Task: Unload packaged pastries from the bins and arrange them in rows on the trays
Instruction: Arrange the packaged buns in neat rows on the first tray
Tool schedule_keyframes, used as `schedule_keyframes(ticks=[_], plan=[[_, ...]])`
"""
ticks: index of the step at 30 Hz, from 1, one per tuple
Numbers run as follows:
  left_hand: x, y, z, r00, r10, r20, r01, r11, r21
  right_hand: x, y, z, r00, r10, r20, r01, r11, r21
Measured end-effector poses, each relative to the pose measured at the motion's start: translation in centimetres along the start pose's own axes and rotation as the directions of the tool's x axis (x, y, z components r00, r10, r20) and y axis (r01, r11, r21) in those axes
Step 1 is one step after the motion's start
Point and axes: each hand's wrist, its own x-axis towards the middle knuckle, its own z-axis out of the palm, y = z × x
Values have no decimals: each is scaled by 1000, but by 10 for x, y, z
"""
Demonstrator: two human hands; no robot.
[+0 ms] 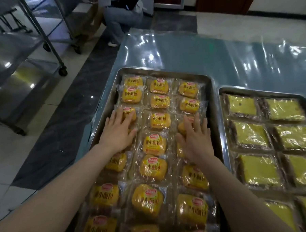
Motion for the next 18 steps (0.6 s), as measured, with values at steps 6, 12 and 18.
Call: schedule_keyframes(ticks=[6, 12, 18], plan=[[16, -6, 18, 999, -24, -31, 25, 999, 40, 23, 7, 8, 998, 2, 67, -3, 1000, 18], [14, -6, 21, 998, -27, -64, 28, 999, 16, 23, 1, 9, 994, 102, -39, -101, 994, 41], [21, -3, 10, 982, -58, -181, 34, 990, -135, 32, -1, 0, 985, 49, -166, -18, 983, 181]])
